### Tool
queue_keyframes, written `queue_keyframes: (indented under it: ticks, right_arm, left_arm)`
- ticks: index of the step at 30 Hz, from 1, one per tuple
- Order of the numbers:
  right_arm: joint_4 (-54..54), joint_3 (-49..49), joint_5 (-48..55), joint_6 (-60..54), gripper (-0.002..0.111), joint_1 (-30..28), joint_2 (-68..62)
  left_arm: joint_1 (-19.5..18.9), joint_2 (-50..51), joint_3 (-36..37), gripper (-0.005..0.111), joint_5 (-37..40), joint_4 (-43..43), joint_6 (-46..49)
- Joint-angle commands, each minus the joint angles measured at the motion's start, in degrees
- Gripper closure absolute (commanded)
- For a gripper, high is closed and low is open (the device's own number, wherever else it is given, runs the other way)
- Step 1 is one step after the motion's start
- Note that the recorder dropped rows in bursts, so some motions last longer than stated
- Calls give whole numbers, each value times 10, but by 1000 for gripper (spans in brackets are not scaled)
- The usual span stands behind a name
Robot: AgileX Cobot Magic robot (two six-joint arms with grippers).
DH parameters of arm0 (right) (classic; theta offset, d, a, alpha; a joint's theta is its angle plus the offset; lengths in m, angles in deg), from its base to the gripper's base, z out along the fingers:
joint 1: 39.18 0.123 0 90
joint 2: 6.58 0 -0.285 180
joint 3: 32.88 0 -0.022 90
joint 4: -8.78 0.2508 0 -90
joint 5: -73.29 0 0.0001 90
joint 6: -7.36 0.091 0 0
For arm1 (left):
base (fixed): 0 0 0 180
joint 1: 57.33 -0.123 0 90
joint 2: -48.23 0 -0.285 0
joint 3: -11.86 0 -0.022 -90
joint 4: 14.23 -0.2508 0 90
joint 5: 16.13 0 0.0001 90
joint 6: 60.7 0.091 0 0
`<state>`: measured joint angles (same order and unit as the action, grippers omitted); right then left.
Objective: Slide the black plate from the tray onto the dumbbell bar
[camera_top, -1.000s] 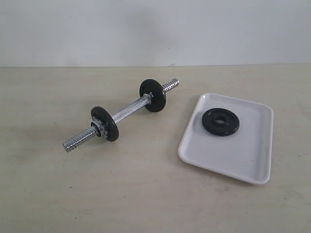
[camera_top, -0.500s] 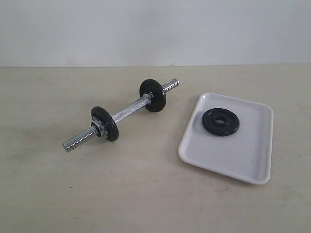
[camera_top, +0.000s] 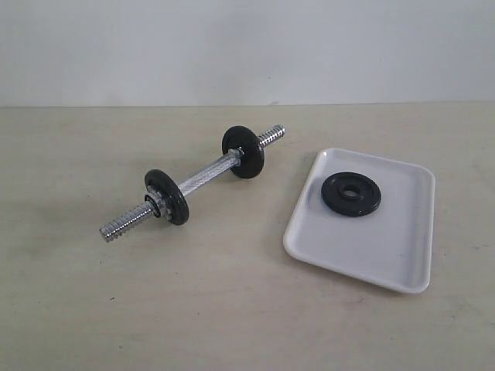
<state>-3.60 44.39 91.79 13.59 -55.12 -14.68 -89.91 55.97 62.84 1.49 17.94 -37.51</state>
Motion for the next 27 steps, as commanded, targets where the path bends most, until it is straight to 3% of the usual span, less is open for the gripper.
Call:
queue_keyframes:
  ticks: [1, 8, 21, 27]
  right_arm:
    - [1, 0, -1, -1, 109, -1, 3]
    - [1, 0, -1, -1, 109, -1, 3]
    - [-20, 0, -6, -15, 109, -1, 3]
    - [-19, 0, -191, -18, 109, -1, 3]
  left_arm:
    - [-2, 0, -3, 103, 0, 1, 3]
    - [9, 0, -1, 103, 52, 1, 2]
    - [14, 0, 3, 103, 49, 1, 2]
    - [29, 0, 3, 103, 51, 1, 4]
